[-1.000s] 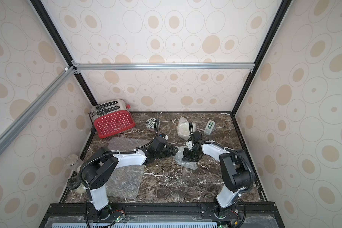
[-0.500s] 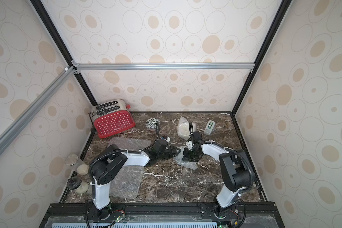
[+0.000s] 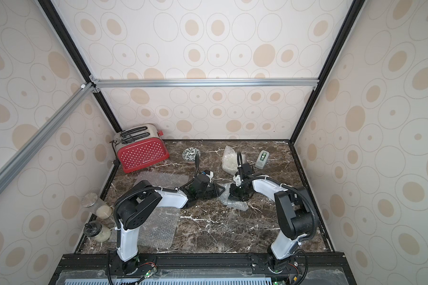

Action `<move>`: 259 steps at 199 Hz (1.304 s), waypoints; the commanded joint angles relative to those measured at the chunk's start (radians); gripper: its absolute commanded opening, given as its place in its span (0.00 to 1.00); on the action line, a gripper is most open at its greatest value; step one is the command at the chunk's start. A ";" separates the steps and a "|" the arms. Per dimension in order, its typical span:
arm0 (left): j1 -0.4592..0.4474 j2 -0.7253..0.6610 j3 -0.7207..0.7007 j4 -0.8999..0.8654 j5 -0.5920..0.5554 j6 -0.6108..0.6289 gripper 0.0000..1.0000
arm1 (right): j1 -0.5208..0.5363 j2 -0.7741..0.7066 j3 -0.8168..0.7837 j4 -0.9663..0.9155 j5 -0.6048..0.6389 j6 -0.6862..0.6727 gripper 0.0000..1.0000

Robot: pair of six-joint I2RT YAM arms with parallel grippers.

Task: Wrap bowls in bubble wrap
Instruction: Wrap the bowl in bubble wrap, then tear off the tape using the Tape Cutter.

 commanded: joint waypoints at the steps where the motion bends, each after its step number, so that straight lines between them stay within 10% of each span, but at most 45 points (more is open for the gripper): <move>1: -0.006 -0.055 -0.012 -0.101 -0.047 0.020 0.15 | -0.006 -0.018 0.003 -0.090 0.026 -0.003 0.17; 110: -0.006 -0.197 -0.033 -0.252 -0.202 0.140 0.14 | -0.369 -0.247 0.011 0.023 -0.014 0.111 0.28; 183: -0.006 -0.196 -0.035 -0.225 -0.189 0.146 0.15 | -0.570 0.159 0.107 0.556 -0.161 0.470 0.33; 259: -0.007 -0.192 -0.029 -0.230 -0.184 0.154 0.15 | -0.577 0.388 0.426 0.487 -0.131 0.377 0.33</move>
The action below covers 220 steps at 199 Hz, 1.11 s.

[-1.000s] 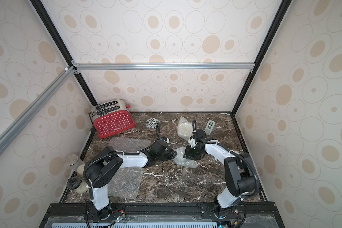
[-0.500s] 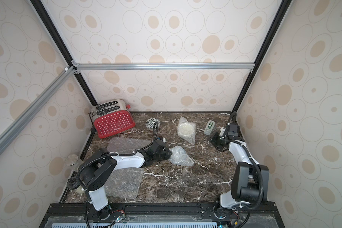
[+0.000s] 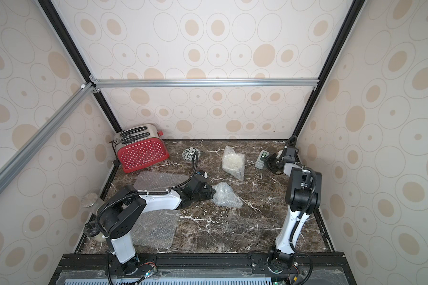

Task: Wrap bowls in bubble wrap
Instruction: Tear off the tape using the Tape Cutter.

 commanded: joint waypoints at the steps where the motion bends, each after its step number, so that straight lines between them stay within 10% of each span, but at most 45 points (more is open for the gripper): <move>1: 0.001 -0.026 0.017 0.041 -0.005 0.006 0.16 | -0.008 0.033 0.061 -0.017 0.013 -0.025 0.33; 220: 0.003 0.002 0.052 0.014 0.010 0.010 0.16 | -0.006 0.172 0.099 -0.019 -0.090 -0.057 0.32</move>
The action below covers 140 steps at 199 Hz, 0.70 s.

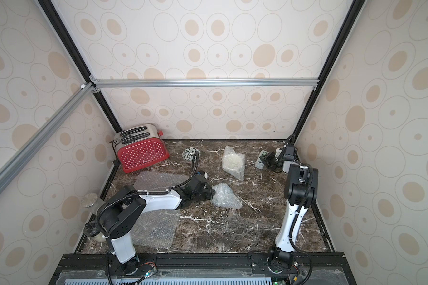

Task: Wrap bowls in bubble wrap
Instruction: Tear off the tape using the Tape Cutter.

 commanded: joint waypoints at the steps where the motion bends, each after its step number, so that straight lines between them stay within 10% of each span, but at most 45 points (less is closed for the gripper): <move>1: 0.003 0.002 0.049 0.035 0.005 0.006 0.16 | 0.000 0.034 0.004 -0.038 0.015 -0.015 0.32; 140: 0.003 -0.006 0.035 0.044 0.003 0.001 0.16 | 0.000 -0.034 -0.013 -0.028 -0.031 -0.012 0.05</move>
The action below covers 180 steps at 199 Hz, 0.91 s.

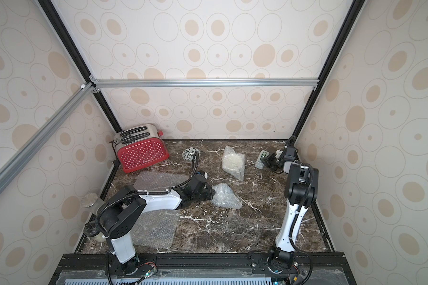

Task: Wrap bowls in bubble wrap
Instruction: Tear off the tape using the Tape Cutter.

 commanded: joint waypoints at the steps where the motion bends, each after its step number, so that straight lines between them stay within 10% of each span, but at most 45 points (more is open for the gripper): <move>1: 0.003 -0.007 0.035 0.044 0.003 0.001 0.16 | 0.008 -0.049 -0.016 -0.013 -0.015 -0.003 0.05; 180: 0.003 0.001 0.014 0.093 0.026 -0.012 0.16 | 0.032 -0.311 -0.384 0.033 -0.075 -0.031 0.05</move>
